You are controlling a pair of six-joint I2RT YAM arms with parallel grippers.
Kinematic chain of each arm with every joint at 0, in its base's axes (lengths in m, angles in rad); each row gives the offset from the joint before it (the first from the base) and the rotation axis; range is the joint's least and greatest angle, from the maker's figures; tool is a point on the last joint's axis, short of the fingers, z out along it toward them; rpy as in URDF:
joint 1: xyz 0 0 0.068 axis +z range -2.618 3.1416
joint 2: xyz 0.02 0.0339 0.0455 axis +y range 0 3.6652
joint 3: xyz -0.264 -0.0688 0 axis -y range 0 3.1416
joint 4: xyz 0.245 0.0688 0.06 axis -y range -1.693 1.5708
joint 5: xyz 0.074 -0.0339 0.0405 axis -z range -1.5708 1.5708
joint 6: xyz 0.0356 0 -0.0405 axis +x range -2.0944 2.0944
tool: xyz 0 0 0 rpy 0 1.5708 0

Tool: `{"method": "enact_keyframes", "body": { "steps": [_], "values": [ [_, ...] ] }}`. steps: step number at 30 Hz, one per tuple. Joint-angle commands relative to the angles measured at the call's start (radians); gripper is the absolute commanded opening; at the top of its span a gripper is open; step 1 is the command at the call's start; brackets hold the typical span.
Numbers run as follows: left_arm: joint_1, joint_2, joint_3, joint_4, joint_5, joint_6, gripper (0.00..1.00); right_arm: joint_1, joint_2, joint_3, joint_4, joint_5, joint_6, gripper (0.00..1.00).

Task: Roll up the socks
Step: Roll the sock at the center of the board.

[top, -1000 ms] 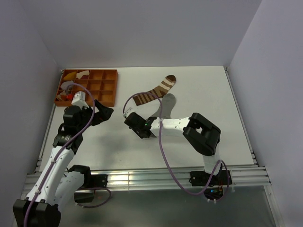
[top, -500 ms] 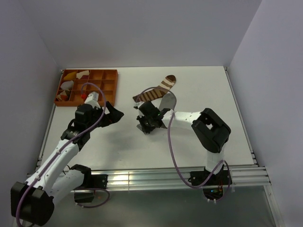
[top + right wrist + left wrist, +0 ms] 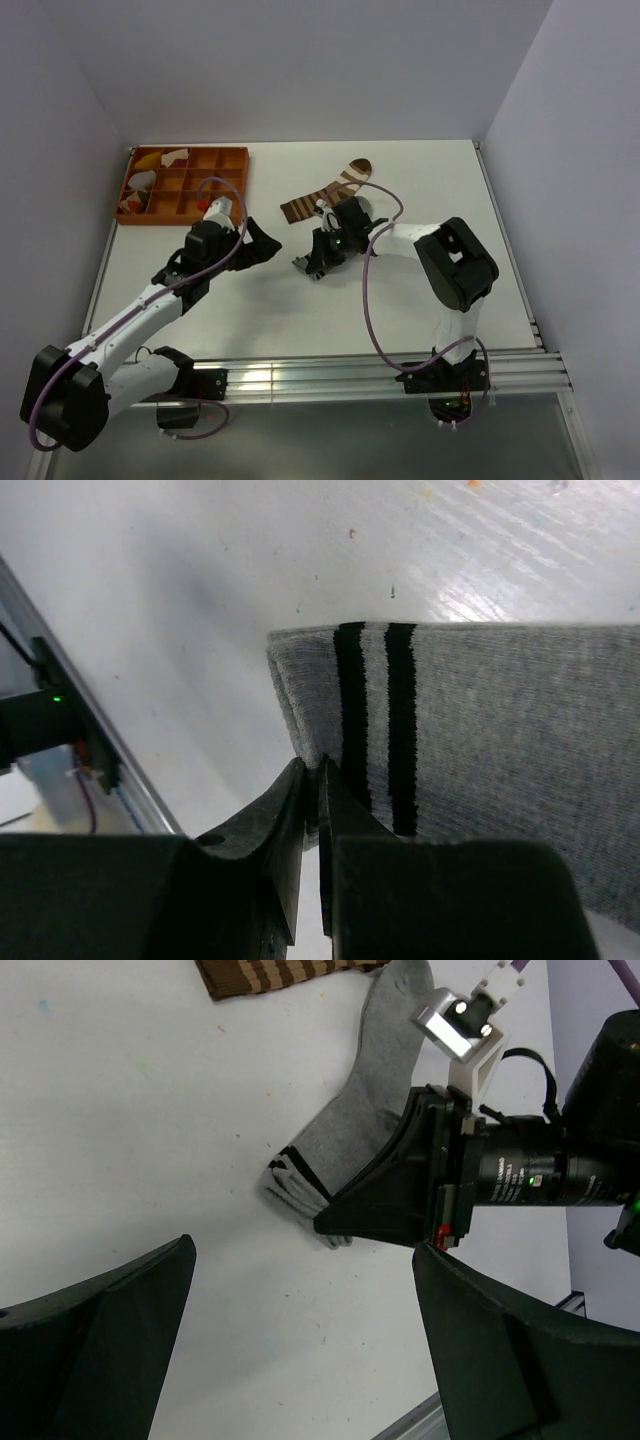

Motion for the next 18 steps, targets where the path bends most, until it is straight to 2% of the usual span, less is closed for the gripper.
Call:
{"method": "enact_keyframes", "body": {
  "steps": [1,12,18],
  "values": [
    [-0.02,0.023,-0.03,0.098,-0.028,-0.032,0.97,-0.039,0.026,-0.006,0.061,-0.147,0.068,0.0],
    [-0.065,0.155,-0.056,0.201,-0.023,-0.086,0.85,-0.091,0.114,-0.039,0.165,-0.247,0.174,0.0],
    [-0.091,0.201,-0.057,0.236,-0.047,-0.106,0.8,-0.12,0.125,-0.053,0.18,-0.247,0.197,0.0]
  ]
}}
